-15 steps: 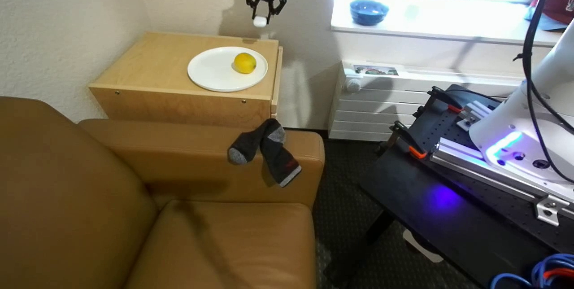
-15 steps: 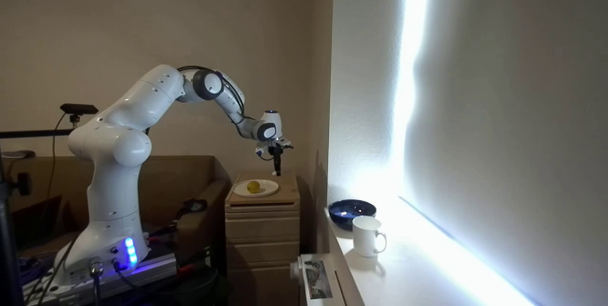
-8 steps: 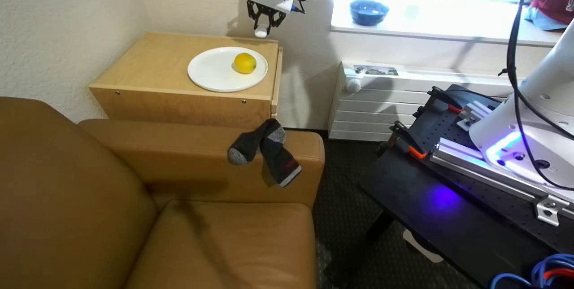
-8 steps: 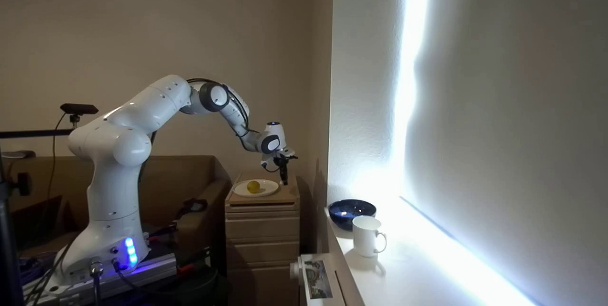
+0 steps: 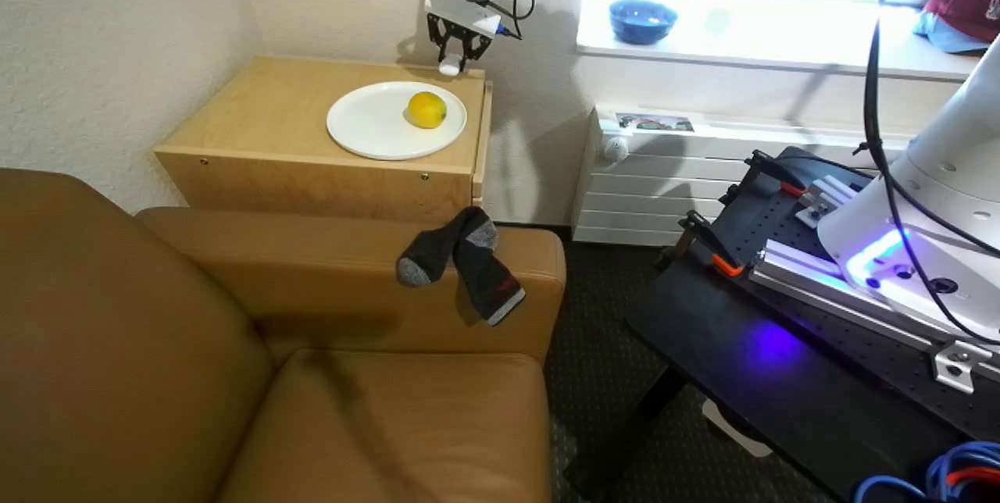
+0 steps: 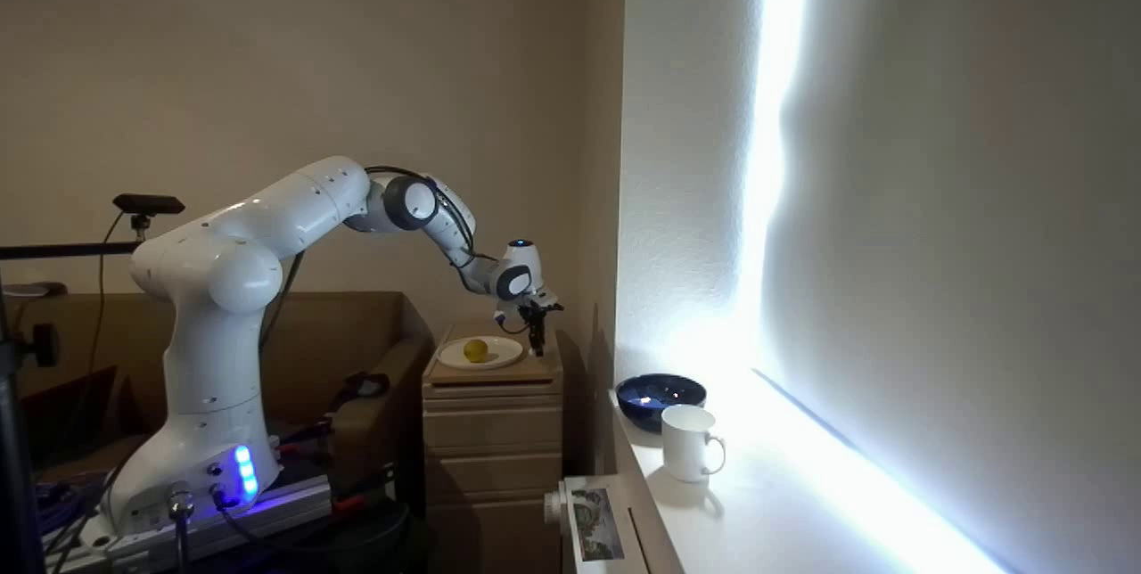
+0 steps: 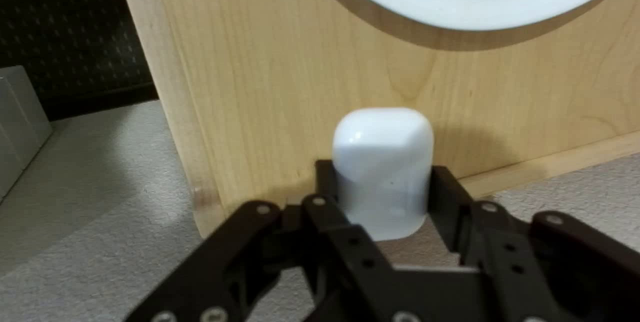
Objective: Remove the white object from the black bowl on the window sill and place it on the nightstand
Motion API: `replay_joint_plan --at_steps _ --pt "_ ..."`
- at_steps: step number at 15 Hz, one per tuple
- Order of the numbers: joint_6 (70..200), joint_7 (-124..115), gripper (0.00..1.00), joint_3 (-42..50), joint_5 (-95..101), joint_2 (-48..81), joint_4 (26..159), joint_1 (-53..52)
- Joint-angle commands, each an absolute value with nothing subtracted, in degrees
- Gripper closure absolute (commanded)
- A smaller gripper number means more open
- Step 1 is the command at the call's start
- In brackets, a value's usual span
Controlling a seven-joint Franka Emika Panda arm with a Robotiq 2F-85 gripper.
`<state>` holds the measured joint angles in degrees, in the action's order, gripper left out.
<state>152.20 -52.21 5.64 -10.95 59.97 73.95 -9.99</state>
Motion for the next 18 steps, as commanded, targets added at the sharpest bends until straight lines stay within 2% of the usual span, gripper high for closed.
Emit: replay_joint_plan --at_steps 1,11,12,13,14,17,18 --pt "147.2 -53.8 0.76 4.8 -11.5 63.1 68.2 -8.9" --pt "135.4 -56.9 0.76 3.9 -11.2 65.9 62.0 -7.7" --pt "134.6 -57.7 0.67 4.1 -11.1 66.1 61.4 -7.7" --pt "133.5 -58.3 0.26 4.1 -11.0 66.3 60.7 -7.7" --pt "132.9 -58.6 0.25 3.8 -11.3 66.5 60.3 -7.3" --pt "132.1 -59.1 0.05 3.3 -11.2 66.5 59.6 -6.9" --pt "131.8 -59.2 0.01 3.2 -11.3 66.4 59.5 -6.7"
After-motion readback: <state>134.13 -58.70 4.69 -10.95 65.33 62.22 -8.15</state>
